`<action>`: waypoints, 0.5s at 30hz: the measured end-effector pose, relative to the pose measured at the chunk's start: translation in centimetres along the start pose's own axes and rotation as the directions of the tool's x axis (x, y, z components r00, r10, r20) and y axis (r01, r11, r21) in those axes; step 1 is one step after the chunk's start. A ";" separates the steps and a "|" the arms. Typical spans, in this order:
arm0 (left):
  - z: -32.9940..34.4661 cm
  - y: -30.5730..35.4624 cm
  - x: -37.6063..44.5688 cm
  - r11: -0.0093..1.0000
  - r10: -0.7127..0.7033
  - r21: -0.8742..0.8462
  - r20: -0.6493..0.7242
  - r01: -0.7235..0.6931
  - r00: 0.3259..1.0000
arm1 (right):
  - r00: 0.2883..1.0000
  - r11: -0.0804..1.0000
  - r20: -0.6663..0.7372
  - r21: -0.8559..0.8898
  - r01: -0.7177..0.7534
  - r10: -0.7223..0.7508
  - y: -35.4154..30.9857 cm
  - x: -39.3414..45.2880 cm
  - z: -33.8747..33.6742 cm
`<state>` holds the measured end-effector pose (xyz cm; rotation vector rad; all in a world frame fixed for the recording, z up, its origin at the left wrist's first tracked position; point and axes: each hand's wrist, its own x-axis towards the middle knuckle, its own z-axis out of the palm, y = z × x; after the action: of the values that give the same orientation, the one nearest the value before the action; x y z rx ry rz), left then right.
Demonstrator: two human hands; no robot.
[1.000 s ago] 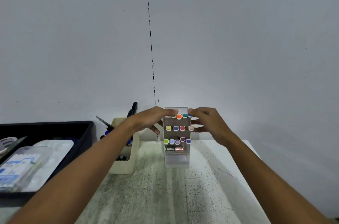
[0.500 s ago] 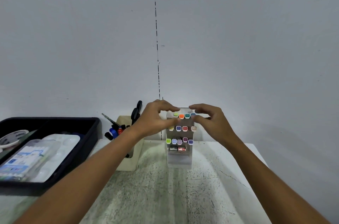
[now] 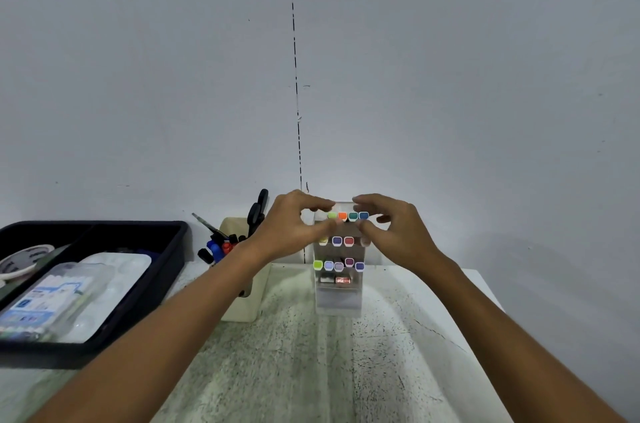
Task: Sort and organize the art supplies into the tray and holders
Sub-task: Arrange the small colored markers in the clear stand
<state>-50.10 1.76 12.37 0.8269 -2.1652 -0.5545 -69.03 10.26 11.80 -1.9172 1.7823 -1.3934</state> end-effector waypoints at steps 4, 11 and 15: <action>0.0 0.4 -0.4 0.991 -0.100 -0.088 0.017 0.102 0.995 | 0.986 0.969 -0.054 0.204 -0.142 0.156 0.2 -0.1 0.1; 0.8 -0.3 -3.0 0.995 -0.002 -0.100 -0.209 -0.020 0.978 | 0.968 0.960 -0.212 0.270 -0.071 0.131 0.3 -2.2 0.5; 1.6 -1.2 -5.3 0.992 0.129 0.039 -0.187 -0.124 0.974 | 0.981 0.989 -0.183 0.123 0.087 -0.064 1.4 -4.5 1.3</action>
<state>-48.05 4.87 8.06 0.7197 -2.0376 -0.3675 -68.38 13.10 7.87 -1.8633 1.6585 -1.7119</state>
